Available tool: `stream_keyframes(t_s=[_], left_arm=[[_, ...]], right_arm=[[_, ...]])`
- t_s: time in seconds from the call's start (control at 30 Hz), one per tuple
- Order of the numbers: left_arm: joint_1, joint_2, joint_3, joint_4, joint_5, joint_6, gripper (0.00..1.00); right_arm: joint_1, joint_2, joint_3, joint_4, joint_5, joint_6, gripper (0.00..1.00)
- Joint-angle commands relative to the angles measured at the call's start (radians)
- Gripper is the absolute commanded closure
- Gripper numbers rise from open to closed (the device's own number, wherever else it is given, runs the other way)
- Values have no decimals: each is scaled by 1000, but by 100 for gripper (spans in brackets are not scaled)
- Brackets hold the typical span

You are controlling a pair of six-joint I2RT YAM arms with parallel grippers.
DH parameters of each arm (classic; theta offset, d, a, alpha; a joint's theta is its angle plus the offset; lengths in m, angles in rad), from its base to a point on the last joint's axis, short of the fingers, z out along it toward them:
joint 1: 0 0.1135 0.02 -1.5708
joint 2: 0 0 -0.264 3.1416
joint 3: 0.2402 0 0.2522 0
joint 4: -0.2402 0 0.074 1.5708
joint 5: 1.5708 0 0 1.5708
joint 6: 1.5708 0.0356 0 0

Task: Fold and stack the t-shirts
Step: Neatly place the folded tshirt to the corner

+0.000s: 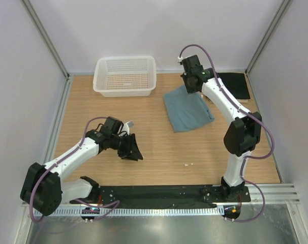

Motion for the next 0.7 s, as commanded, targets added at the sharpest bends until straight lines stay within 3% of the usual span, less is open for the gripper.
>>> stream_keyframes(t_s=[0.0, 0.3, 0.67], left_arm=[[4, -22, -4, 13, 56, 1, 62], [6, 26, 25, 8, 84, 32, 62], [9, 77, 18, 26, 134, 43, 62]], right_arm=[[-7, 24, 94, -25, 154, -109, 98], [-58, 99, 275, 0, 239, -267, 98], [-131, 133, 401, -15, 219, -429, 99]])
